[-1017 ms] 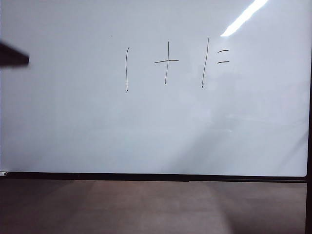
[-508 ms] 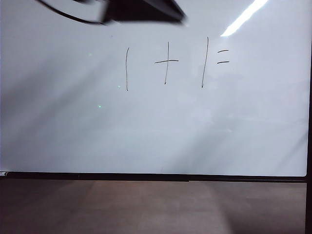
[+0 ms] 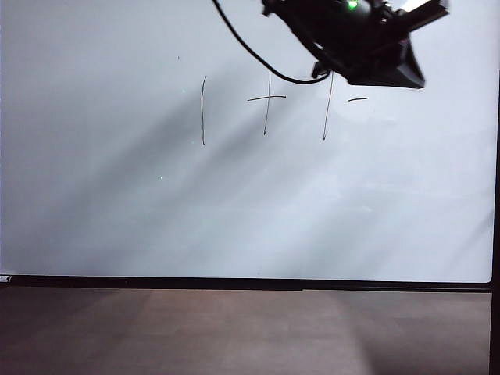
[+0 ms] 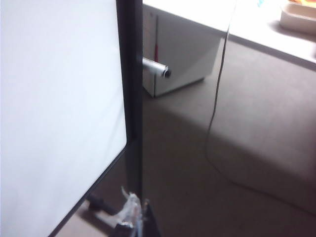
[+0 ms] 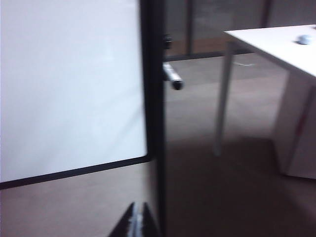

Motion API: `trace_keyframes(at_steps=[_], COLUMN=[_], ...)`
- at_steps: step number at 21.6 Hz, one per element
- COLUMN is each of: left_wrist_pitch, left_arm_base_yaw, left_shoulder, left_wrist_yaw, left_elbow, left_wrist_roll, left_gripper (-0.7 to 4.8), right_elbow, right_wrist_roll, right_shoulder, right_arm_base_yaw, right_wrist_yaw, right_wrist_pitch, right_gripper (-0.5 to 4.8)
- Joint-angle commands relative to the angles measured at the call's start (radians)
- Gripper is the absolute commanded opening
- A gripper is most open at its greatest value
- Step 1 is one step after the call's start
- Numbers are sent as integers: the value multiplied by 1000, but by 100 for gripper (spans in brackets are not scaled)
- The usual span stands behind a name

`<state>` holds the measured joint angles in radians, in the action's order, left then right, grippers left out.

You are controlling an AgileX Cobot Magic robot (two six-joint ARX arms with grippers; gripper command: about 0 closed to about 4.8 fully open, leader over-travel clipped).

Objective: Reach to the right to find the marker pen, pick it up, and write the answer to the math problem on the whiteboard.

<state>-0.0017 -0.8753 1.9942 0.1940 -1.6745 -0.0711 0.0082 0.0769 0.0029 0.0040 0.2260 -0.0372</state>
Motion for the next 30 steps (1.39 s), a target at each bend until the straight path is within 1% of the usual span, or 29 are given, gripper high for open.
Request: trace_keyframes(at_steps=[1,3,5,6,9,11,12,13,15,16,17,18,19,20,21,22,23,24,26,27,29,30], left_wrist_pitch=[-3,-1,-3,-5,-3,-4,-4,-4,-4,-4,-3,-6,-2,-4,-4,-4,-4,-3,-6,2,-6,-4], left_arm_base_yaw=[-34,-39,-39,-39,-39,-38,-38,-39,-39,-39,-39,-40,-40,-40,-40,-40,-40,-40,-39,-39,-42,-41], left_shoulder=[3,3,3,3,3,3,3,3,3,3,3,3,3,3,3,3,3,3,3,3,3,3], left_wrist_yaw=[-10,-11,-11,-10,-11,-11,-11,-11,-11,-11,-10,-11,-10,-12,-11,-11,-11,-11,-12,-11,-19,-11], left_elbow=[-7,-7,-6,-6,-6,-6,-6,-6,-6,-6,-6,-6,-6,-6,-6,-6,-6,-6,-6,-6,-5,-6], left_wrist_roll=[0,0,0,0,0,0,0,0,0,0,0,0,0,0,0,0,0,0,0,0,0,0], left_gripper=[-5,-5,-5,-5,-5,-5,-5,-5,-5,-5,-5,-5,-5,-5,-5,-5,-5,-5,-5,-5,-5,-5], right_elbow=[-3,-1,17,50,236,404,494,599,771,836,901,931,961,973,977,977,977,975,973,971,950,941], right_wrist_roll=[2,10,48,76,80,80,80,80,80,83,127,167,214,239,263,264,262,249,177,156,156,159], right_shoulder=[-1,-1,0,5,101,263,360,483,710,818,936,1004,1094,1154,1214,1260,1295,1340,1437,1483,1575,1609], right_arm_base_yaw=[-3,-6,-25,-42,-126,-196,-232,-278,-379,-427,-484,-519,-574,-610,-633,-635,-635,-635,-627,-616,-606,-604], right_wrist_yaw=[79,93,83,77,50,-53,-114,-195,-409,-475,-534,-583,-680,-736,-786,-823,-860,-901,-959,-969,-972,-974], right_wrist_pitch=[97,167,254,291,383,479,494,495,504,526,573,618,691,729,753,757,751,753,768,781,868,908], right_gripper=[31,5,-1,-1,-1,-1,-1,-1,9,47,95,115,137,181,263,342,364,366,366,373,415,415])
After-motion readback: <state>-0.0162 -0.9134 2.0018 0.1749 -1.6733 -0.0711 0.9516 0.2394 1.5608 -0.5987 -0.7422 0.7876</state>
